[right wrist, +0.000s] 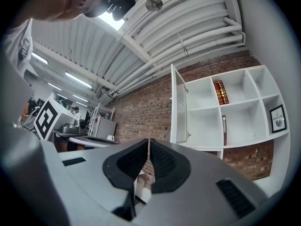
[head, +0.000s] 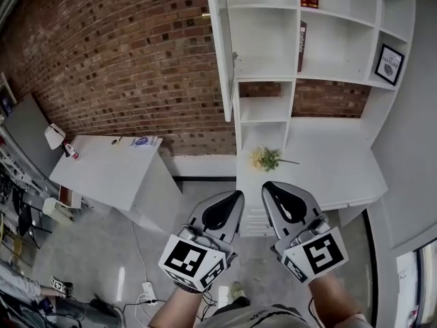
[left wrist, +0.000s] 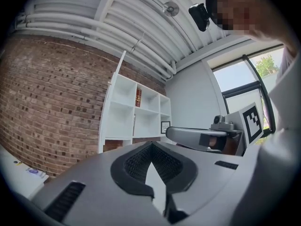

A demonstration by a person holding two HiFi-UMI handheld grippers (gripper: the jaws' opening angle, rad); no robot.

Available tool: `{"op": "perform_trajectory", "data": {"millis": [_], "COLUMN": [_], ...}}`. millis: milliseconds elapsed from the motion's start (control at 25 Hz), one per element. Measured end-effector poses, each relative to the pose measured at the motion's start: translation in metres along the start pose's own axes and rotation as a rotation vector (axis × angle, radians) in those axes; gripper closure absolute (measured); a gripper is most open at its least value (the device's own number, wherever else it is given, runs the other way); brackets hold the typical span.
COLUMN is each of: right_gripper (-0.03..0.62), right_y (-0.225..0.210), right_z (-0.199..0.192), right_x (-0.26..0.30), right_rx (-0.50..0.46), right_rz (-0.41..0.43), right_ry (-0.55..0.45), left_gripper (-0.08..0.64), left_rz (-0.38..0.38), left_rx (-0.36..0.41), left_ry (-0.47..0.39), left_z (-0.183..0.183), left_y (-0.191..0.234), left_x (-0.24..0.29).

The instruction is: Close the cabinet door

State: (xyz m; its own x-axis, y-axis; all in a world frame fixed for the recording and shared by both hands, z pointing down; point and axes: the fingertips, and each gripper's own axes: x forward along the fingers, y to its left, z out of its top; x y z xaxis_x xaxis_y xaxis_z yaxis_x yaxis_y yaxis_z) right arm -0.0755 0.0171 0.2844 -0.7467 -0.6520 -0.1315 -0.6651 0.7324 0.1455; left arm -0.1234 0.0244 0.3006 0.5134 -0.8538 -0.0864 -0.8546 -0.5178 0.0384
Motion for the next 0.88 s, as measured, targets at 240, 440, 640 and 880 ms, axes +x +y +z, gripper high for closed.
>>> {"op": "perform_trajectory", "data": {"millis": [240,440,640,880], "right_gripper": [0.572,0.571,0.571,0.502], "right_y": [-0.008,-0.025,-0.049,-0.082], "right_z": [-0.014,-0.016,-0.025,-0.029], "right_x": [0.061,0.102,0.146,0.2], "right_rx": [-0.004,-0.006,0.026,0.052], "right_rz": [-0.039,-0.048,-0.055,-0.068], "right_ry": [0.019,0.02,0.009,0.008], "left_gripper": [0.549,0.549,0.549,0.549], "left_rz": [-0.02,-0.018,0.022,0.072], "left_rx": [-0.02,-0.037,-0.032,-0.024], "left_ry": [-0.008,-0.017,-0.028,-0.027], "left_z": [-0.006,-0.003,0.0,0.003], "left_y": [0.054,0.086,0.12,0.147], "left_x": [0.016,0.037,0.059,0.082]}}
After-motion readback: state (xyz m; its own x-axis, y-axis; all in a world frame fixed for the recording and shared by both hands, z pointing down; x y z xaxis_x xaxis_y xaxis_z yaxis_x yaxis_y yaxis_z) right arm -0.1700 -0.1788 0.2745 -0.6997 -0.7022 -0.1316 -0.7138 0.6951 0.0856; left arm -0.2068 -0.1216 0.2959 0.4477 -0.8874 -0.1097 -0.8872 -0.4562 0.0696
